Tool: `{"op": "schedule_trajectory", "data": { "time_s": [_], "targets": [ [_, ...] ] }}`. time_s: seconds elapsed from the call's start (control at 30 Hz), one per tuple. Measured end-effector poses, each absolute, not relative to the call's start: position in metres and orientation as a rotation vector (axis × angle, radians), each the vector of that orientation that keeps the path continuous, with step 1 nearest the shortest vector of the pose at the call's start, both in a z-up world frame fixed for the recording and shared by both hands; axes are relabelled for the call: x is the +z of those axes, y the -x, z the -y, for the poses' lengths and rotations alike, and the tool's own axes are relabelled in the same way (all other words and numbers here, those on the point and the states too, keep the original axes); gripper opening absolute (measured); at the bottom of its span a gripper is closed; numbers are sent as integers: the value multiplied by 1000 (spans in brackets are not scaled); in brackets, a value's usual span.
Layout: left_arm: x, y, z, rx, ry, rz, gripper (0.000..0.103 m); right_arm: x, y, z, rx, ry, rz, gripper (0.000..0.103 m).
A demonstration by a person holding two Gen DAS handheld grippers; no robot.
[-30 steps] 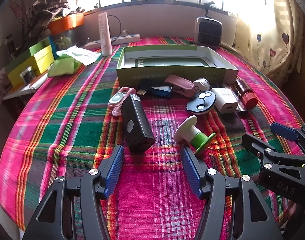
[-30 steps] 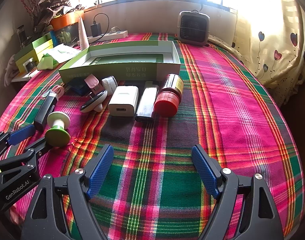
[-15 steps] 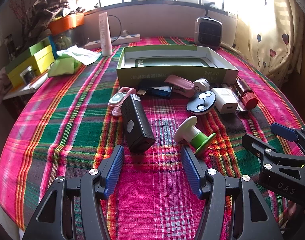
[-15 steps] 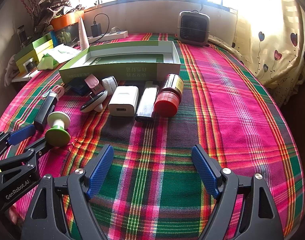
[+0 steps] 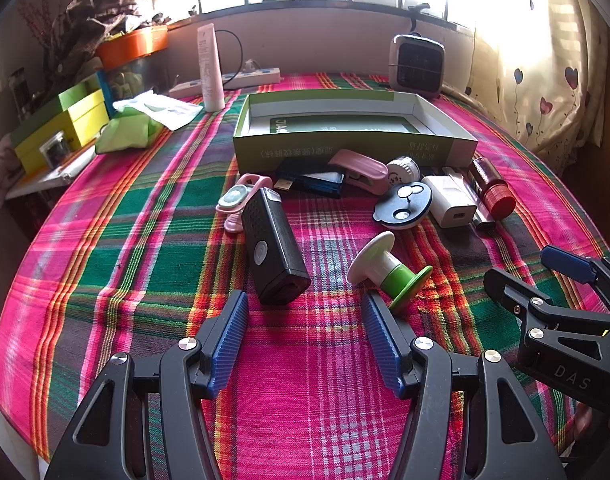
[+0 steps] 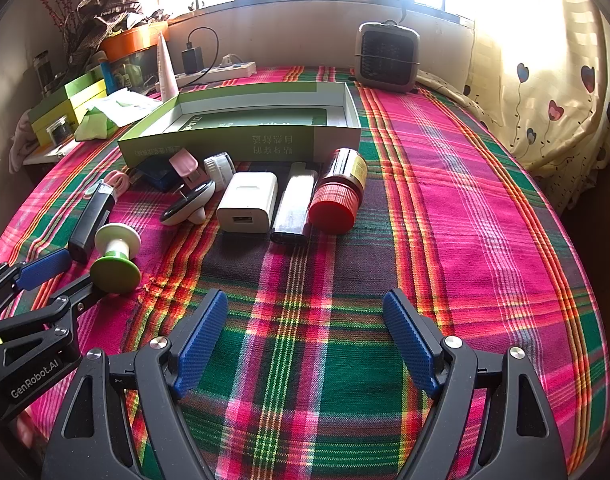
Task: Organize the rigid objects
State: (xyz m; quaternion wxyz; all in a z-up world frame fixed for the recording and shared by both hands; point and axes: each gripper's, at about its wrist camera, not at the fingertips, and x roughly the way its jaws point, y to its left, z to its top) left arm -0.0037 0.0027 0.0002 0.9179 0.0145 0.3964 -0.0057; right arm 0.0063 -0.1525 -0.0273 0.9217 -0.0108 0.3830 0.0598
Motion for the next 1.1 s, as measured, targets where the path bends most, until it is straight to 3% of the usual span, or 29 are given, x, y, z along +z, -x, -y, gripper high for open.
{"op": "schedule_trajectory", "data": {
  "time_s": [1.1],
  "targets": [
    [-1, 1, -5, -27, -30, -834, 58, -27, -8, 152, 130, 23, -789, 80]
  ]
}}
